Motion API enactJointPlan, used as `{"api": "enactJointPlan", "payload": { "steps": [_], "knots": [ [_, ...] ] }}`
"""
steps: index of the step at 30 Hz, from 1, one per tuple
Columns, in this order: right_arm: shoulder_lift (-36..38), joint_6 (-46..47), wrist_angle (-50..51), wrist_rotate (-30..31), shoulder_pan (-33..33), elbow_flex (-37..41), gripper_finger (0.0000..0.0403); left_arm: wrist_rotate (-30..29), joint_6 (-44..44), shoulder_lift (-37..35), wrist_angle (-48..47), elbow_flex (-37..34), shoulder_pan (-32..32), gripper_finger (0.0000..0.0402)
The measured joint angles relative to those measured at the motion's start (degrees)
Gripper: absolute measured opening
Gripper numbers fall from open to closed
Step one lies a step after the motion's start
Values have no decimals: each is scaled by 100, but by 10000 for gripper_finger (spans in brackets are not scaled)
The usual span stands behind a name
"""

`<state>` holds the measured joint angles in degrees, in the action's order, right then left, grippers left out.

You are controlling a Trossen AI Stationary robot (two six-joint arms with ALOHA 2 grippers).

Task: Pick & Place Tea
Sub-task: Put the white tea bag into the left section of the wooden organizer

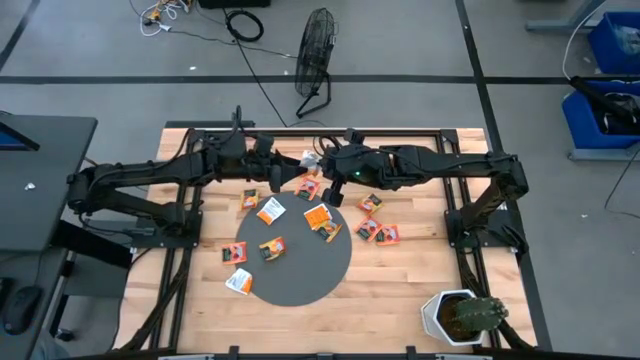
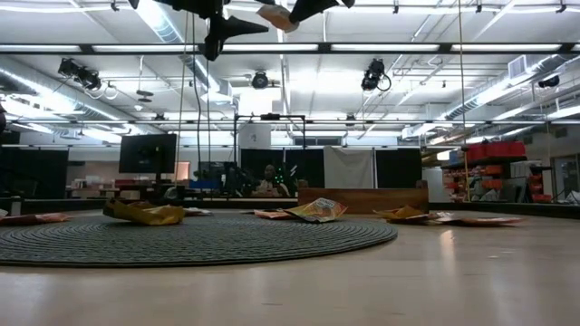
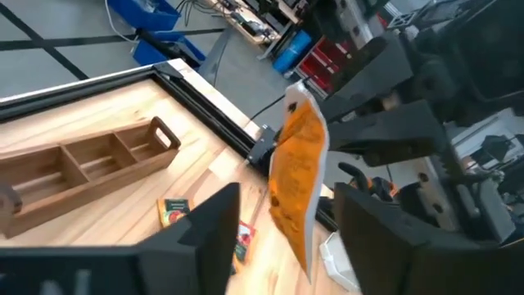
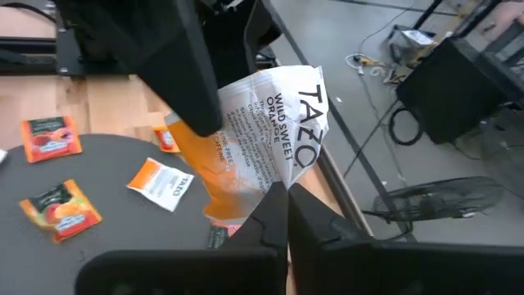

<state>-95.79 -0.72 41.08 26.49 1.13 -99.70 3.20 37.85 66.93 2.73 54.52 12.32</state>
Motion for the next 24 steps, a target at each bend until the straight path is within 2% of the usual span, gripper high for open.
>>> {"api": "enactJointPlan", "payload": {
  "steps": [9, 10, 14, 19, 21, 24],
  "knots": [
    [0, -15, -61, -111, 9, 0, 2, 2, -234, -3, 6, 0, 0, 20],
    [0, -51, -58, -130, 9, 0, 5, 2, -290, -3, 4, 0, 0, 12],
    [64, -243, 22, -216, 9, 0, 37, 5, -642, -3, -12, 0, -37, 9],
    [432, -276, 2, -294, -25, 0, 107, 286, -1468, -6, 21, -2, -202, 5],
    [634, -252, -128, -682, -110, 0, 136, 393, -1759, -6, 46, -4, -323, 5],
    [853, 168, -395, -2023, -381, -3, 176, 433, -2129, -6, 175, -4, -489, 5]
  ]
}}
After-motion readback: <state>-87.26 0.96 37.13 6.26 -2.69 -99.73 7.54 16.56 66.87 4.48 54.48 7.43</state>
